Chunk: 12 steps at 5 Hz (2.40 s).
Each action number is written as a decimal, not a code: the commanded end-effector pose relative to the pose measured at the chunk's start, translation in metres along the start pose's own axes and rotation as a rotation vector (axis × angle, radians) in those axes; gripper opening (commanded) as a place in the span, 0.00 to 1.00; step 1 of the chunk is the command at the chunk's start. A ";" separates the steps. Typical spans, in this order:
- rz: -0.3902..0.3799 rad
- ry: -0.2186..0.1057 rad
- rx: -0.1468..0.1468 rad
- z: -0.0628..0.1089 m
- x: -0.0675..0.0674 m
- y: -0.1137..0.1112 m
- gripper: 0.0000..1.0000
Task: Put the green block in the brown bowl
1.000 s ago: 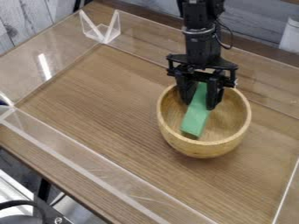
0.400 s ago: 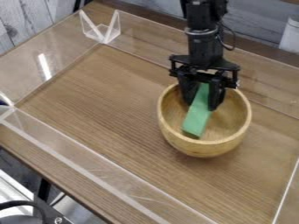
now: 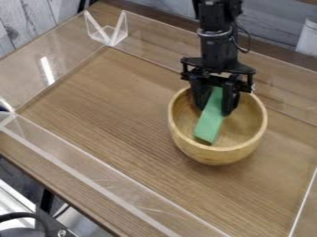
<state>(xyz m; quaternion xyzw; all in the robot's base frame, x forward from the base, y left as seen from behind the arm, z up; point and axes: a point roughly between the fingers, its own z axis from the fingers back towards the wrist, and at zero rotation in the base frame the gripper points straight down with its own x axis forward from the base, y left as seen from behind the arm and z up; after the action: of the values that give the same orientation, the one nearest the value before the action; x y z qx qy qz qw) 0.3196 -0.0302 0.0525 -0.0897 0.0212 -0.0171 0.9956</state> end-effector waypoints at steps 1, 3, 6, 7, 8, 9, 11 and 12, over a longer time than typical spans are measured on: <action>0.004 -0.017 0.024 -0.009 0.007 0.008 0.00; 0.006 -0.004 0.035 -0.018 0.008 0.012 0.00; 0.012 0.014 0.050 -0.031 0.009 0.019 0.00; 0.014 0.021 0.056 -0.036 0.010 0.022 0.00; 0.019 0.024 0.057 -0.033 0.009 0.022 1.00; 0.022 0.033 0.058 -0.037 0.008 0.023 0.00; 0.027 0.054 0.061 -0.043 0.005 0.026 0.00; 0.029 0.065 0.063 -0.045 0.004 0.027 0.00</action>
<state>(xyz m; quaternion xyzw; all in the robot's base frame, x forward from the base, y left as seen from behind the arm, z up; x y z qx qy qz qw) 0.3301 -0.0178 0.0210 -0.0598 0.0273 -0.0130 0.9978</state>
